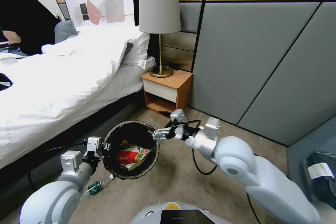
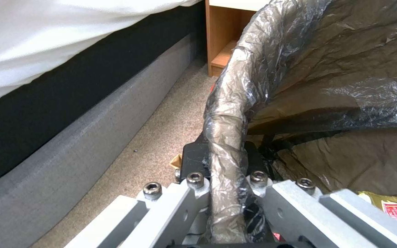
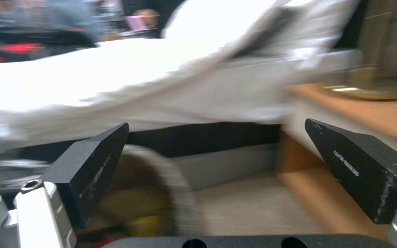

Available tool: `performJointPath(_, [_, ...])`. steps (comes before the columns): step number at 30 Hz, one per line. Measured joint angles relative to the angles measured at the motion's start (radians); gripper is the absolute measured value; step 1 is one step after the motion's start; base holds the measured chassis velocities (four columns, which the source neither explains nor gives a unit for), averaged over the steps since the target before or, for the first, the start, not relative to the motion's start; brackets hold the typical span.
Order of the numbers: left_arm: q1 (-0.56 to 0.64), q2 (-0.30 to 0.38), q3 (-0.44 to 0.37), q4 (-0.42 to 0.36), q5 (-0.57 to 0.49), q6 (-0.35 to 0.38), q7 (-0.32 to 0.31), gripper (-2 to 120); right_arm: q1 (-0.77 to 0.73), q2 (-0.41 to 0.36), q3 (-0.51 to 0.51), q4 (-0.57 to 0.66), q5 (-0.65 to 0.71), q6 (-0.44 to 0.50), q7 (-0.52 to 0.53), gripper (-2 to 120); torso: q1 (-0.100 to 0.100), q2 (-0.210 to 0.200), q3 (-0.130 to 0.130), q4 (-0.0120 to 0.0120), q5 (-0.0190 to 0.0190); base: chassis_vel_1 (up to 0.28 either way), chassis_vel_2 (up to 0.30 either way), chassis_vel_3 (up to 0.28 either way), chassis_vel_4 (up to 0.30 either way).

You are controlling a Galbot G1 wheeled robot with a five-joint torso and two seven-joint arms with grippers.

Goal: Pick up the trash bin, then pick up the garbage from the floor and place it into the trash bin.

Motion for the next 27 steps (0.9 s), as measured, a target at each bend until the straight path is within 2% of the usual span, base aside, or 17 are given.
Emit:
performJointPath(2, [0.003, -0.004, 0.000, 0.000, 0.000, 0.000, 0.000, 1, -0.118, 0.008, 0.084, 0.000, -0.090, 0.026, -0.015, 100, 0.000, 0.000, 0.000, -0.0005, 0.0000, 0.000, 0.000, 0.000, 0.000])
performJointPath(3, [0.003, -0.004, 0.000, 0.000, 0.000, 0.000, 0.000, 1, -0.118, 0.008, 0.084, 0.000, -0.090, 0.026, -0.015, 100, 0.000, 0.000, 0.000, -0.0005, 0.0000, 0.000, 0.000, 0.000, 0.000])
performJointPath(5, [0.006, -0.005, 0.000, 0.000, 0.000, 0.000, 0.001, 1, -0.300, 0.058, 0.202, -0.001, -0.182, 0.056, -0.001, 100, 0.000, 0.000, 0.000, -0.0003, 0.0000, 0.000, 0.000, 0.000, 0.000])
performJointPath(6, [0.006, -0.005, 0.000, 0.000, 0.000, 0.000, 0.001, 1, -0.300, 0.058, 0.202, -0.001, -0.182, 0.056, -0.001, 100, 0.000, 0.000, 0.000, -0.0003, 0.0000, 0.000, 0.000, 0.000, 0.000])
performJointPath(8, [0.005, -0.005, 0.000, 0.000, -0.001, 0.000, 0.002, 1, -0.419, 0.107, 0.277, -0.002, -0.287, 0.098, -0.021, 100, 0.000, 0.000, 0.000, 0.0001, -0.0001, 0.000, 0.000, 0.000, 0.000])
performJointPath(11, [0.005, -0.004, 0.000, 0.000, -0.002, 0.000, 0.002, 1, -0.498, 0.141, 0.307, -0.002, -0.364, 0.140, -0.037, 100, 0.000, 0.000, 0.000, 0.0001, -0.0002, 0.000, 0.000, 0.000, 0.000])
performJointPath(12, [0.002, -0.006, 0.000, 0.000, -0.002, 0.000, 0.003, 1, -0.582, 0.187, 0.322, -0.003, -0.470, 0.183, -0.050, 100, 0.000, 0.000, 0.000, -0.0003, -0.0001, 0.000, 0.000, 0.000, 0.000])
performJointPath(16, [-0.002, -0.009, 0.001, 0.000, -0.002, 0.000, 0.004, 1, -0.629, 0.230, 0.325, -0.003, -0.545, 0.214, -0.056, 100, 0.000, 0.000, 0.000, -0.0003, -0.0003, 0.000, 0.000, 0.000, 0.000])
performJointPath(19, [-0.008, -0.010, 0.001, 0.000, -0.002, 0.000, 0.011, 1, -0.686, 0.318, 0.329, -0.003, -0.651, 0.266, -0.066, 100, 0.000, 0.000, 0.000, -0.0004, -0.0002, 0.000, 0.000, 0.000, 0.000])
performJointPath(20, [-0.012, -0.010, 0.000, 0.000, -0.002, 0.000, 0.014, 1, -0.708, 0.358, 0.330, -0.003, -0.692, 0.289, -0.070, 100, 0.000, 0.000, 0.000, 0.0004, -0.0005, 0.000, 0.000, 0.000, 0.000])
performJointPath(21, [-0.012, -0.010, 0.000, 0.000, -0.002, 0.000, 0.014, 1, -0.708, 0.358, 0.330, -0.003, -0.692, 0.289, -0.070, 100, 0.000, 0.000, 0.000, 0.0004, -0.0005, 0.000, 0.000, 0.000, 0.000])
performJointPath(23, [-0.024, -0.005, -0.003, 0.000, -0.001, 0.000, 0.019, 1, -0.770, 0.445, 0.326, -0.004, -0.771, 0.344, -0.076, 100, 0.000, 0.000, 0.000, -0.0004, -0.0003, 0.000, 0.000, 0.000, 0.000])
performJointPath(25, [-0.027, -0.004, -0.003, 0.000, -0.002, 0.000, 0.020, 1, -0.789, 0.467, 0.322, -0.004, -0.794, 0.360, -0.076, 100, 0.000, 0.000, 0.000, -0.0002, -0.0003, 0.000, 0.000, 0.000, 0.000])
performJointPath(27, [-0.033, -0.009, -0.002, 0.000, -0.002, 0.000, 0.028, 1, -0.845, 0.526, 0.301, -0.004, -0.864, 0.414, -0.076, 100, 0.000, 0.000, 0.000, -0.0005, -0.0005, 0.000, 0.000, 0.000, 0.000])
